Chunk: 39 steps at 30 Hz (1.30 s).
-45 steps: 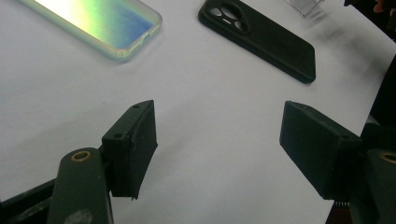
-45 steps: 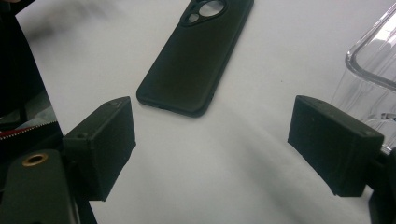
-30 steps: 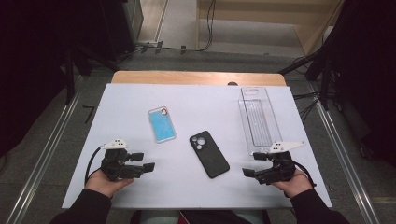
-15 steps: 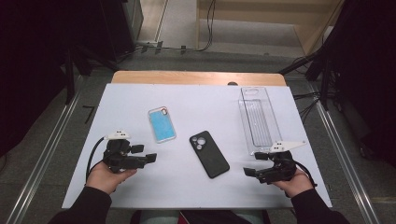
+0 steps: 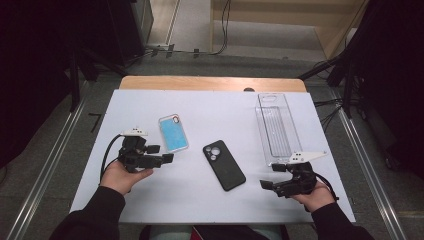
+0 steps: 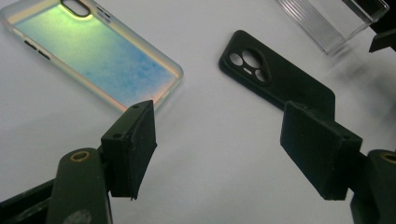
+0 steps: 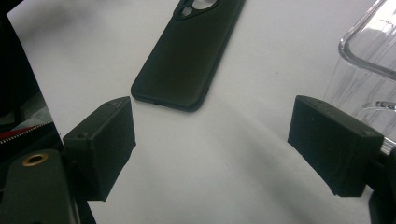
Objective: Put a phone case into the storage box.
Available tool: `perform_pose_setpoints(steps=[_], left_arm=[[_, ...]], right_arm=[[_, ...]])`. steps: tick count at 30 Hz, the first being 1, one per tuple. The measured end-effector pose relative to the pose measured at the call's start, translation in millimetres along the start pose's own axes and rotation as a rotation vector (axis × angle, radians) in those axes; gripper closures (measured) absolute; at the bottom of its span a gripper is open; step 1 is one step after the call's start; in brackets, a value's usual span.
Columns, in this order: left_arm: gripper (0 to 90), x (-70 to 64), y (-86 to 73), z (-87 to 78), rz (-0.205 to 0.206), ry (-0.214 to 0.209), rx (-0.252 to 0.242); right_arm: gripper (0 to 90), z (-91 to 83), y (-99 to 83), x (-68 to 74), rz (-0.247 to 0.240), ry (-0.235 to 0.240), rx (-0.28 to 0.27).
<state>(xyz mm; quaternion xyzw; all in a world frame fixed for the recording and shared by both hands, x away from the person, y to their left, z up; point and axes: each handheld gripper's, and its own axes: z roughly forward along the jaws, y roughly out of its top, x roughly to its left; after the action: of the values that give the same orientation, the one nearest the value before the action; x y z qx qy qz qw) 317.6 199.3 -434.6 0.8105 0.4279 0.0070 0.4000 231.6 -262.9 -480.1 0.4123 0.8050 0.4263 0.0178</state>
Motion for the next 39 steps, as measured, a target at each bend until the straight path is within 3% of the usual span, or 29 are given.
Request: perform_pose_setpoints(steps=[11,15,18,21,23,26,27,32,39], left_arm=[[26.4,8.3,19.5,12.0,0.005,0.025,0.000],[28.2,8.4,25.3,21.8,0.022,0.044,0.025],[30.7,9.9,28.1,29.5,0.005,0.049,0.038],[39.4,9.9,30.2,34.0,0.001,0.061,0.032],[51.2,8.5,31.3,35.9,0.006,0.075,0.039],[83.8,9.1,30.0,39.0,0.036,0.074,0.042],[90.0,10.4,29.2,41.4,0.031,0.071,0.045],[90.0,22.7,24.4,54.6,-0.008,0.071,0.054],[90.0,27.2,16.0,68.3,0.008,0.102,0.104]], right_arm=[[13.1,-1.2,-0.6,-1.2,0.001,-0.022,0.001],[13.2,-1.3,-0.7,-2.2,0.009,-0.018,0.002],[13.1,-1.3,-0.6,-1.4,0.004,-0.014,-0.007],[13.2,-1.3,-0.6,-1.4,0.001,-0.013,-0.005],[13.1,-1.4,-0.5,-1.4,0.001,-0.012,-0.007],[13.1,-1.6,-0.4,-1.0,-0.001,-0.013,-0.005],[13.1,-1.6,-0.4,-0.9,-0.002,-0.014,-0.005],[13.2,-1.3,-0.3,-0.4,-0.005,-0.010,-0.004],[13.1,-0.8,0.0,-0.1,-0.008,-0.008,-0.002]])
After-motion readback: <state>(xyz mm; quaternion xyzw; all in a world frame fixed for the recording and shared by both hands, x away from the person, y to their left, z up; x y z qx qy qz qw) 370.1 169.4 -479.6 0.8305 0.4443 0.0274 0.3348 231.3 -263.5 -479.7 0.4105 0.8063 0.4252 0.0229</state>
